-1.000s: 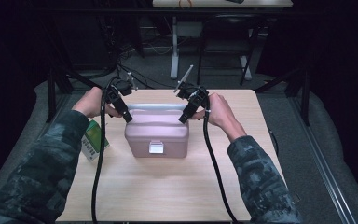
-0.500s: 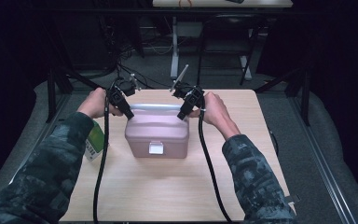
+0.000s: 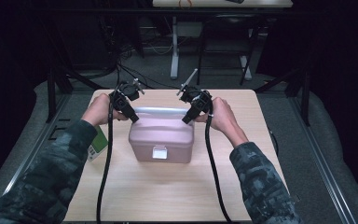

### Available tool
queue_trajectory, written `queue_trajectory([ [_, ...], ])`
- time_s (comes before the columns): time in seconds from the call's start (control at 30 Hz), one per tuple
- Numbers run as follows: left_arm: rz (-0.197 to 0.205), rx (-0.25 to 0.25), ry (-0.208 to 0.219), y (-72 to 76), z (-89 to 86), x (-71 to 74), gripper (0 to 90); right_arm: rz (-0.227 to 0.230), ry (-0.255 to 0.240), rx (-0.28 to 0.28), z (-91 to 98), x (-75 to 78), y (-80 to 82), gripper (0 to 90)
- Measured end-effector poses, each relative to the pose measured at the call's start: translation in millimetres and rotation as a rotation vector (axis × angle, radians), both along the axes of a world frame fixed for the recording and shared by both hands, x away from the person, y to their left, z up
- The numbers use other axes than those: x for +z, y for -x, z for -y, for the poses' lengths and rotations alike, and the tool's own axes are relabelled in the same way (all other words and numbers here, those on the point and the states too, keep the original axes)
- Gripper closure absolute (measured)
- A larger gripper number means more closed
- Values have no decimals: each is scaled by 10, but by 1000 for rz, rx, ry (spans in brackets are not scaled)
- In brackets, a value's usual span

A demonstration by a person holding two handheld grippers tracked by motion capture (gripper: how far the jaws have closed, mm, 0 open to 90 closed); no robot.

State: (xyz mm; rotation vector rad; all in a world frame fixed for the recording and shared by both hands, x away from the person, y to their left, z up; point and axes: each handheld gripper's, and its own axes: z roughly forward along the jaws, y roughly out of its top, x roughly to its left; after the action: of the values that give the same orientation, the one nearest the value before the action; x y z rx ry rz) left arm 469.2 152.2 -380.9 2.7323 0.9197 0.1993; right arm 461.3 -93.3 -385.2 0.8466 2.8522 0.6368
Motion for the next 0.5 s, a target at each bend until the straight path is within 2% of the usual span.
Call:
queue_trajectory([
  [0.2, -3, -28, 12, 111, 60, -6, 691, 7, 11, 8, 66, 6, 89, 698],
  [0.4, -9, -43, 42, 210, 119, -12, 692, 11, -9, -1, 189, -4, 189, 695],
  [0.5, -5, -60, 38, 282, 168, -13, 692, 15, -17, -4, 236, -8, 239, 695],
])
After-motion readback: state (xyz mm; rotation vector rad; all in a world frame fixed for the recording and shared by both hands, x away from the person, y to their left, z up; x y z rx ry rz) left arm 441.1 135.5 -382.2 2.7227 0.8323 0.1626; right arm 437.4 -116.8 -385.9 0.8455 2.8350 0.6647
